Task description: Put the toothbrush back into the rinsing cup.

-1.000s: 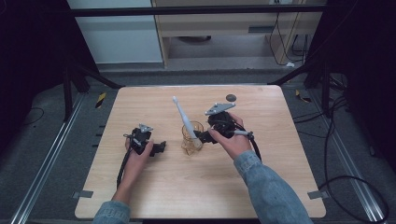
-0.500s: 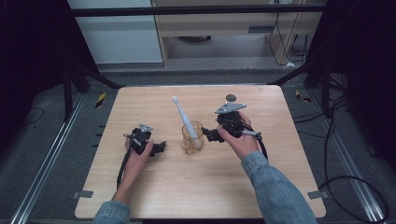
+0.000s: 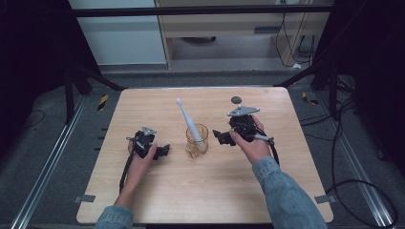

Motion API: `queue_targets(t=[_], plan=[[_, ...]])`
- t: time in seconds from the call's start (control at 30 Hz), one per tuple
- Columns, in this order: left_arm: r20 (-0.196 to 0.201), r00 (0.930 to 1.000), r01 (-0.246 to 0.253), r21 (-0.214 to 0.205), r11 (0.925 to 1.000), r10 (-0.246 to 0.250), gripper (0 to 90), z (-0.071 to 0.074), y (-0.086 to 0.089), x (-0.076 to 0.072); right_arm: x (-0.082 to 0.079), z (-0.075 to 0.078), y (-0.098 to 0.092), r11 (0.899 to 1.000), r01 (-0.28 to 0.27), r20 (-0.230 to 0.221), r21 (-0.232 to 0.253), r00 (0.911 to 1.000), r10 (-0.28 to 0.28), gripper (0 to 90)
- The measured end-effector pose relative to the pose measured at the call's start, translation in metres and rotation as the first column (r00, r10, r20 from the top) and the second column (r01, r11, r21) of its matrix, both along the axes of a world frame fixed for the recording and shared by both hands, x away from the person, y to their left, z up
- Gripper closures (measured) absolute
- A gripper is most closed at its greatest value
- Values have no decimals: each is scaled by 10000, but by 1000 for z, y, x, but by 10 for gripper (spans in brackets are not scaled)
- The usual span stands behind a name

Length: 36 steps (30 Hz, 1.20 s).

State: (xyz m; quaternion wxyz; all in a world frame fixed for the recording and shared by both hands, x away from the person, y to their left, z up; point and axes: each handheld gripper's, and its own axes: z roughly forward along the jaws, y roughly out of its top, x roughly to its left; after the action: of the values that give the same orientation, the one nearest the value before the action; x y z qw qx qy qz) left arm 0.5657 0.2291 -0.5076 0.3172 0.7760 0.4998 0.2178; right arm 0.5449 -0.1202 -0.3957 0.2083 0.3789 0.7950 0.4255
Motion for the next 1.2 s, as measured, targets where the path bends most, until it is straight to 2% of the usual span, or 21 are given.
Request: queue_targets(t=[0.3, 0.57, 0.73, 1.2], plan=[[-9, 10000, 11, 12, 10000, -11, 0, 0, 0, 0, -4, -5, -18, 9996, 277, -19, -52, 9996, -277, 75], [-6, 10000, 11, 13, 10000, -11, 0, 0, 0, 0, -10, -17, -39, 9979, 632, -145, -147, 9979, -634, 78], [-7, 10000, 11, 15, 10000, -11, 0, 0, 0, 0, -12, -26, -54, 9952, 971, -303, -142, 9948, -975, 91], [-7, 10000, 10, 12, 10000, -10, 0, 0, 0, 0, -10, -50, -81, 9888, 1452, -846, -355, 9854, -1477, 114]])
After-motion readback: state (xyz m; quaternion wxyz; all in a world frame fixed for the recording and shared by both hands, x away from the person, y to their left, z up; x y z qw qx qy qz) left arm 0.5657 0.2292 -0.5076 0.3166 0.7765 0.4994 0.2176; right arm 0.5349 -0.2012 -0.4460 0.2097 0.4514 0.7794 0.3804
